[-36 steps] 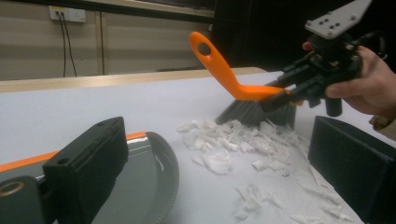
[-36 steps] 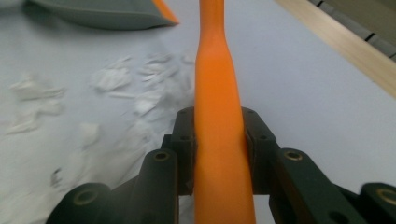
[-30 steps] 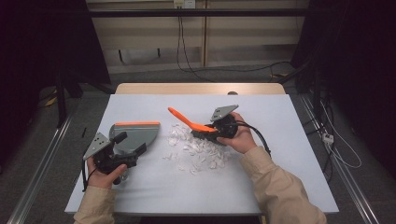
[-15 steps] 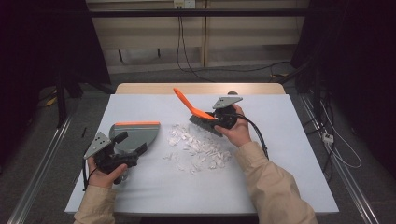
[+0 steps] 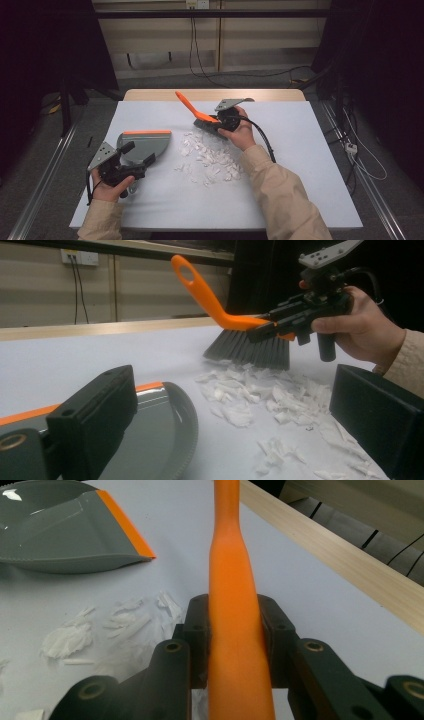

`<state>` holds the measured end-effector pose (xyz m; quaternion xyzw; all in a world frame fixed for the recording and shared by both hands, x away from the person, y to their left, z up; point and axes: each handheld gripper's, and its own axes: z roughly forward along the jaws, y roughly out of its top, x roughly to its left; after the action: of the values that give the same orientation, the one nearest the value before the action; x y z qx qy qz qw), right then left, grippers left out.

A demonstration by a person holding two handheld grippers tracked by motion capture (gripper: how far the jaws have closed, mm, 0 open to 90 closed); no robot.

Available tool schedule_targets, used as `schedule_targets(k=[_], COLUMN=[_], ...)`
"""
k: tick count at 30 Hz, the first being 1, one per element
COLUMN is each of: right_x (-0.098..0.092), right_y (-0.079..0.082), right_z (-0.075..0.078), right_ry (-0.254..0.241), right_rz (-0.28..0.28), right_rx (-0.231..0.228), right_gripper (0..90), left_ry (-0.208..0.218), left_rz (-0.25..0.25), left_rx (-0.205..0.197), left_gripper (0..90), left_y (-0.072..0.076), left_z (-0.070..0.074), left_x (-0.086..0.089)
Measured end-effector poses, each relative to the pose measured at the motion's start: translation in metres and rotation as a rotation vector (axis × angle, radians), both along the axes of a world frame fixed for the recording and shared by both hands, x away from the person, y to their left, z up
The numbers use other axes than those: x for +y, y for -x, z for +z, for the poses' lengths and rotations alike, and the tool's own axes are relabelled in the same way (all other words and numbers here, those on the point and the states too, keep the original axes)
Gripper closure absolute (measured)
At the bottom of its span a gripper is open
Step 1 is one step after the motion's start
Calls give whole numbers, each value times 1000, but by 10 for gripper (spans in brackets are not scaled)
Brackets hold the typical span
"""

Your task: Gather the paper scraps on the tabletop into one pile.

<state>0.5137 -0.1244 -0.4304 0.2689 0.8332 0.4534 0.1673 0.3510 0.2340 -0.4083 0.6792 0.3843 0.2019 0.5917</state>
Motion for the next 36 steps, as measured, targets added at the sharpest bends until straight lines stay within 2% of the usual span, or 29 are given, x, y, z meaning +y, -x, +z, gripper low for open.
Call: schedule_targets(k=[2,6,11,13,17,25,27,31,36], right_x=[5,16,19,16,11,-3,-8,-15,-8], right_y=[-3,-7,0,5,20,51,56,55,42], right_z=[-2,-3,-2,-1,-1,5,9,19,20], right_ry=[28,34,52,43,51,61,59,-4,1], right_rz=[15,58,130,162,228,298,283,237,190], right_rx=[-10,-14,-13,2,4,21,3,-23,-38], right_gripper=[716,717,716,716,716,716,716,716,716], left_ry=[4,-1,4,1,0,-6,-5,-8,-5], left_rz=[4,7,14,15,13,7,6,4,-2], left_rx=[0,0,-1,-1,-7,-16,-17,-15,-11], left_gripper=[48,48,47,47,54,54,54,54,54], left_y=[1,2,3,3,4,6,6,6,5], left_z=[0,0,-1,-1,-1,2,2,2,1], left_x=[0,2,5,5,5,3,2,2,3])
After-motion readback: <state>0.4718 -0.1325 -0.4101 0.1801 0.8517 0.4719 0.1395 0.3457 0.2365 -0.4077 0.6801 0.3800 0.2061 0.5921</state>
